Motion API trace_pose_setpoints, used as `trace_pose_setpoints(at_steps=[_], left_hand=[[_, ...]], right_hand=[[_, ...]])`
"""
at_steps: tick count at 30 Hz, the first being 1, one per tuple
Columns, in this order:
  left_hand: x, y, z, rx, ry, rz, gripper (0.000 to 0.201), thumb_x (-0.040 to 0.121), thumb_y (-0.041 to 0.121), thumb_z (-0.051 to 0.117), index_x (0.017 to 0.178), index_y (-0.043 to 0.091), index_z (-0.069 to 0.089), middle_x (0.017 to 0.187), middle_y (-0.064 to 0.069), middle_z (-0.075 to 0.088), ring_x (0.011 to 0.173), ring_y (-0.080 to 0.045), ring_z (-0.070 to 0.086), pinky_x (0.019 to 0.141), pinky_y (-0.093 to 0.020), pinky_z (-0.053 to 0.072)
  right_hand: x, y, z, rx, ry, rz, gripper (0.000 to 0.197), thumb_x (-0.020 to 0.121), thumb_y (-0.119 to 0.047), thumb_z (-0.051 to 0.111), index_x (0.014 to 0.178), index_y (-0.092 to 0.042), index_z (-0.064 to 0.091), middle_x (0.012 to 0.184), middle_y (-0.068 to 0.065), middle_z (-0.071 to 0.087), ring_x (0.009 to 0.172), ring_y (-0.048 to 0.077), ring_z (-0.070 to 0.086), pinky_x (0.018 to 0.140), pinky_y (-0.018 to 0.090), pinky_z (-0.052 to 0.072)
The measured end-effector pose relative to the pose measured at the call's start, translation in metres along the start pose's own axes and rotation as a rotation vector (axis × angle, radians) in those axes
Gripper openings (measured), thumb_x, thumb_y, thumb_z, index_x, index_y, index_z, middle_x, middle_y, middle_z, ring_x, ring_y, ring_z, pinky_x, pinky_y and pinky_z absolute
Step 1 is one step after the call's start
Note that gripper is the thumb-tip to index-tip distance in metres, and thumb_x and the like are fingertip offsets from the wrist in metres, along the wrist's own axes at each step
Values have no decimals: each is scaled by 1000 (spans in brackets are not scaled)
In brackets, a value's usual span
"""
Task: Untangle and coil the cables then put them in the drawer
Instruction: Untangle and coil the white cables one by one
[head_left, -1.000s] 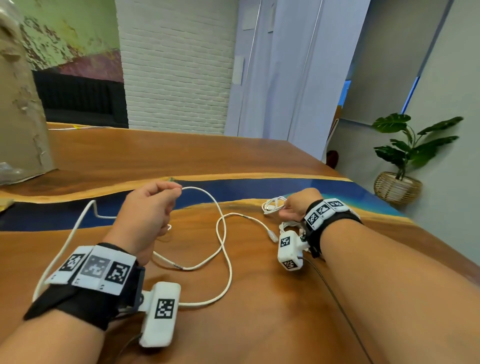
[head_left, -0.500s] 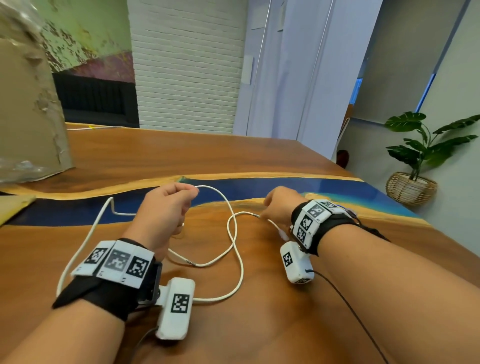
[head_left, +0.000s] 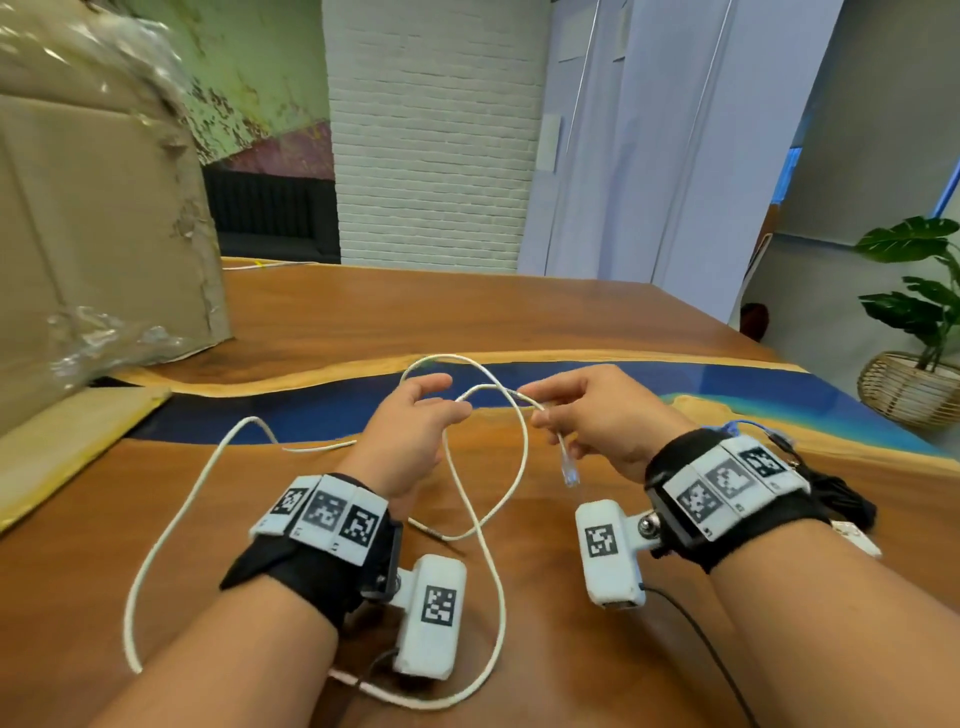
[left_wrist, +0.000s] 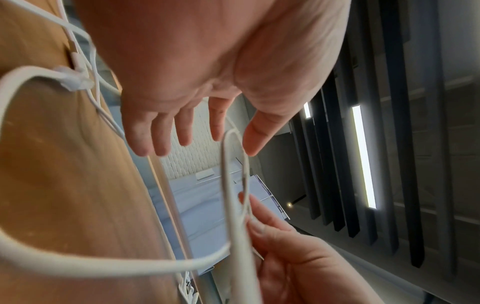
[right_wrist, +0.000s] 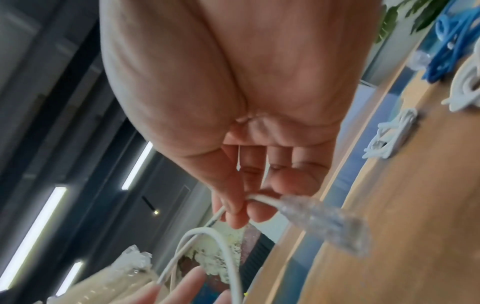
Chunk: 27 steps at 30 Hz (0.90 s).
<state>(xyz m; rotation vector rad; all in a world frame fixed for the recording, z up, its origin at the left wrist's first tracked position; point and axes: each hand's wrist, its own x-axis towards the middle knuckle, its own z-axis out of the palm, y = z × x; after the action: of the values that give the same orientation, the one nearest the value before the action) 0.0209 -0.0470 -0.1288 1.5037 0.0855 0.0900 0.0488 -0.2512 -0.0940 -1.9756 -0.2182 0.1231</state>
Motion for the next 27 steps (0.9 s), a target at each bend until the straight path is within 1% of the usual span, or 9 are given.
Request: trace_pose_setpoints(at_steps=[2, 5, 7, 10, 14, 19, 21, 24, 27], left_hand=[[-5, 5, 2, -19, -57, -13, 28, 99, 24, 61, 127, 26, 60, 111, -5, 73, 96, -21, 70, 87, -42, 53], [-16, 10, 7, -23, -188, 28, 29, 108, 26, 43, 119, 14, 67, 64, -4, 60, 47, -15, 49, 59, -33, 47], [-18, 9, 9, 34, -254, 58, 36, 108, 28, 41, 114, 6, 68, 54, 2, 41, 41, -11, 31, 47, -27, 34], [-17, 7, 9, 90, -287, 82, 34, 107, 29, 46, 103, 6, 71, 56, 5, 33, 45, -10, 26, 45, -25, 27], [4, 9, -12, 66, 68, 141, 29, 101, 34, 60, 81, 19, 75, 53, 7, 32, 48, -15, 27, 50, -27, 28], [12, 22, -39, -140, 373, 213, 29, 103, 37, 52, 86, 18, 67, 56, 6, 31, 46, -13, 28, 47, -28, 30], [9, 29, -44, -234, 390, 239, 27, 105, 35, 49, 90, 18, 64, 57, 7, 30, 48, -11, 26, 43, -25, 28], [4, 31, -41, -210, 313, 263, 28, 106, 32, 49, 91, 16, 67, 56, 9, 39, 51, -9, 36, 46, -24, 33], [-3, 23, -23, 2, 194, 262, 30, 103, 32, 56, 85, 20, 76, 64, 6, 52, 65, -14, 49, 58, -29, 42]], right_hand=[[-4, 1, 8, 22, -8, -70, 27, 94, 0, 66, 110, -19, 77, 82, 6, 71, 71, 17, 59, 56, 30, 46], [-14, 4, 18, 54, -108, -104, 25, 97, -13, 64, 115, -27, 75, 86, 1, 73, 72, 16, 59, 56, 29, 44], [-24, 6, 28, -6, -182, -138, 19, 98, -25, 66, 113, -32, 74, 85, -1, 71, 70, 14, 61, 54, 27, 45], [-29, 11, 36, 23, -98, -126, 15, 102, -25, 61, 104, -23, 75, 77, 3, 71, 58, 17, 63, 45, 28, 46], [-26, 21, 27, 284, 12, 10, 20, 106, -20, 53, 108, -14, 72, 75, 8, 71, 50, 22, 63, 42, 28, 49], [-30, 36, 15, 467, 0, 75, 24, 104, -2, 51, 121, -10, 65, 73, 11, 65, 44, 18, 55, 37, 27, 46], [-27, 39, 10, 541, 103, 78, 39, 97, 1, 61, 130, -19, 59, 88, 14, 71, 53, 19, 62, 44, 30, 52], [-23, 42, 8, 552, 255, -57, 61, 88, -6, 76, 140, -29, 53, 122, 10, 67, 101, 20, 71, 81, 44, 60], [-28, 32, 10, 404, 322, -282, 42, 91, -19, 75, 128, -35, 65, 127, -2, 67, 115, 14, 66, 97, 40, 55]])
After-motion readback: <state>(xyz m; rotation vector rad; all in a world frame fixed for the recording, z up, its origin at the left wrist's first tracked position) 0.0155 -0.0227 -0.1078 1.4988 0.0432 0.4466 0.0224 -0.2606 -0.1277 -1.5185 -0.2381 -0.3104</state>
